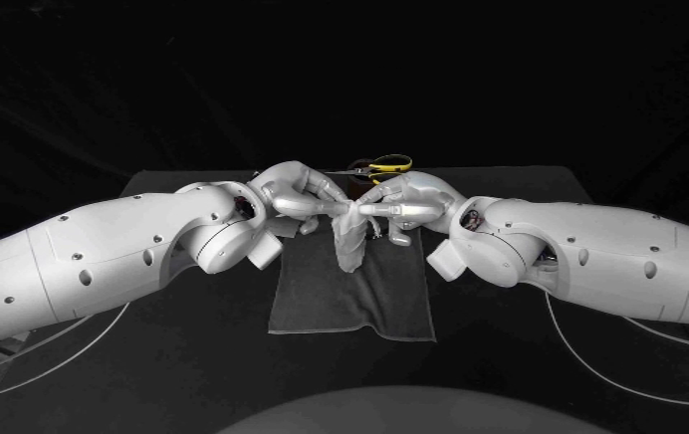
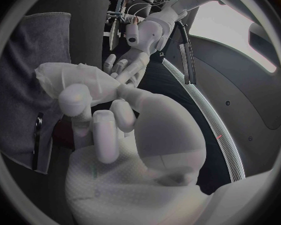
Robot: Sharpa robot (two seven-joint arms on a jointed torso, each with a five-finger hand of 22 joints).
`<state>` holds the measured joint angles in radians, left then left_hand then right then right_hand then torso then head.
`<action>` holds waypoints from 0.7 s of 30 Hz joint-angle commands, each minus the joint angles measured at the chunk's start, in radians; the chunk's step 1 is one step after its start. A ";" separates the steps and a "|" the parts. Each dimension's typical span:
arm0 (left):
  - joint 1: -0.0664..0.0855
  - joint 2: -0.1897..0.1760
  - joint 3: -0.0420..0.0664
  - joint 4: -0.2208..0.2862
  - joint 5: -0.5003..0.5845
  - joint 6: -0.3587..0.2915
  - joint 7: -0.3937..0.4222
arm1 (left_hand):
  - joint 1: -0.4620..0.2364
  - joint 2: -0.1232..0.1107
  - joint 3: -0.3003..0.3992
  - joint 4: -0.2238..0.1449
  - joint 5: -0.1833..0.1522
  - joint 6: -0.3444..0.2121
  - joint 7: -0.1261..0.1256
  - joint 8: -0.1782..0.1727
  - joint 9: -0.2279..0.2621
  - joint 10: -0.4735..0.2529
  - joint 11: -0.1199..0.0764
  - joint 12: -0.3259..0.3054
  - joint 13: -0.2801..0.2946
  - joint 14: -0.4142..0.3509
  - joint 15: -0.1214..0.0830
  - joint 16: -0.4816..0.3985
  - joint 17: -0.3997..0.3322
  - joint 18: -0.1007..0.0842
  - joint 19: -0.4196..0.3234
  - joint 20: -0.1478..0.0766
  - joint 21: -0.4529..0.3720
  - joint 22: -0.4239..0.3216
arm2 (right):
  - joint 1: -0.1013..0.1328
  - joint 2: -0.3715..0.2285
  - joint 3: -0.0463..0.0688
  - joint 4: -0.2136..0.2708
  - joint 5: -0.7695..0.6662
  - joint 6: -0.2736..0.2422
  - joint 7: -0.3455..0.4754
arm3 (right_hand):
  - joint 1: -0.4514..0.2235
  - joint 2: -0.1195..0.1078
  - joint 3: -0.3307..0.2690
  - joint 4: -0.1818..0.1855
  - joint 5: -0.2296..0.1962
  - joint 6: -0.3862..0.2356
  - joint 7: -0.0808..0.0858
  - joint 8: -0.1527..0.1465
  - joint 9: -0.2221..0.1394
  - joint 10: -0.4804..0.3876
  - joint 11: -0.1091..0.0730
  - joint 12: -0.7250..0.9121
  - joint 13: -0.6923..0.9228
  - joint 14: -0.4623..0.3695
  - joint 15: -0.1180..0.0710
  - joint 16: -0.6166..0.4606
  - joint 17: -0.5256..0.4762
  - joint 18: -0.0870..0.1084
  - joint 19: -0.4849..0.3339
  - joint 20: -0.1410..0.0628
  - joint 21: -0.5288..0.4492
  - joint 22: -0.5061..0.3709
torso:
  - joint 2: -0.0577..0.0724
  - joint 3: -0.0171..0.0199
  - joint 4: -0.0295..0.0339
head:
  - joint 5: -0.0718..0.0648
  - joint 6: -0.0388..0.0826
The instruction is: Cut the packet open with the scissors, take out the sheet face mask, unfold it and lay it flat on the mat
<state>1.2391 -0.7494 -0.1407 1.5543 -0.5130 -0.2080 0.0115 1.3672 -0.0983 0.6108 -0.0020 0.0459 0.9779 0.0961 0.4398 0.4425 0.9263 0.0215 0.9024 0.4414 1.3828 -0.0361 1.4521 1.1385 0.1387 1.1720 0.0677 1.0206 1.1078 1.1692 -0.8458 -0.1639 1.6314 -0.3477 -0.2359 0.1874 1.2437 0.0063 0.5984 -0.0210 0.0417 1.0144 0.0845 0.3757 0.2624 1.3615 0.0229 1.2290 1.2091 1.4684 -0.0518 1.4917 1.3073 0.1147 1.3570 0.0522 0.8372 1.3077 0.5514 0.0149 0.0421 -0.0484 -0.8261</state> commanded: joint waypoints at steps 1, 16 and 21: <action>0.000 0.002 0.001 -0.001 0.024 -0.013 0.053 | -0.014 0.001 0.030 -0.006 0.003 0.010 -0.001 0.009 0.003 0.005 -0.004 0.013 0.006 0.007 -0.003 0.006 0.001 0.001 0.007 -0.002 0.005 0.004 | 0.000 -0.001 0.001 -0.001 -0.010 0.007 0.000 | -0.003 0.005 0.008 -0.001 0.007 0.002 0.000 0.054 0.054 0.023 -0.017 0.000 -0.001 0.076 -0.007 0.002 0.170 0.007 0.003 -0.002 0.000 0.034 | 0.000 0.0004 0.0002 | 0.000 0.001; 0.000 -0.001 -0.001 0.002 -0.036 -0.006 0.060 | -0.031 -0.012 0.080 -0.026 0.003 0.016 -0.003 0.013 0.002 0.001 -0.006 0.029 0.012 0.003 -0.005 0.004 -0.005 0.002 0.003 -0.005 0.010 0.010 | 0.000 -0.006 0.001 -0.006 0.045 -0.014 0.017 | -0.032 0.001 0.005 0.010 0.007 -0.011 0.004 0.055 0.060 0.021 -0.014 -0.008 -0.003 0.075 -0.004 -0.002 0.167 0.008 0.000 -0.001 -0.009 0.031 | 0.000 0.0002 0.0012 | -0.004 0.003; 0.000 -0.005 -0.002 0.000 -0.064 -0.003 0.059 | -0.034 -0.014 0.089 -0.030 0.003 0.015 -0.003 0.012 -0.001 -0.002 -0.006 0.030 0.012 0.004 -0.006 0.005 -0.004 0.001 0.003 -0.005 0.012 0.012 | 0.000 -0.008 0.001 -0.006 0.071 -0.015 0.027 | -0.034 0.002 0.004 0.012 0.007 -0.011 0.004 0.055 0.060 0.021 -0.014 -0.009 -0.004 0.075 -0.004 -0.002 0.166 0.008 0.000 -0.001 -0.011 0.030 | 0.000 0.0004 0.0007 | -0.005 0.002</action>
<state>1.2391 -0.7540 -0.1433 1.5537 -0.5379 -0.2179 0.0518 1.3369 -0.1183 0.6944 -0.0332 0.0457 0.9882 0.0926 0.4474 0.4429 0.9258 0.0214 0.9264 0.4546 1.3828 -0.0359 1.4521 1.1330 0.1382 1.1720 0.0678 1.0291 1.1186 1.1692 -0.8534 -0.1638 1.6253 -0.3121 -0.2443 0.1950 1.2171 0.0063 0.6014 -0.0149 0.0459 1.0076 0.0884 0.3759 0.2626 1.3668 0.0175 1.2245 1.2044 1.4682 -0.0516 1.4914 1.3083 0.1140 1.3570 0.0522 0.8327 1.3075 0.5513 0.0148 0.0429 -0.0532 -0.8234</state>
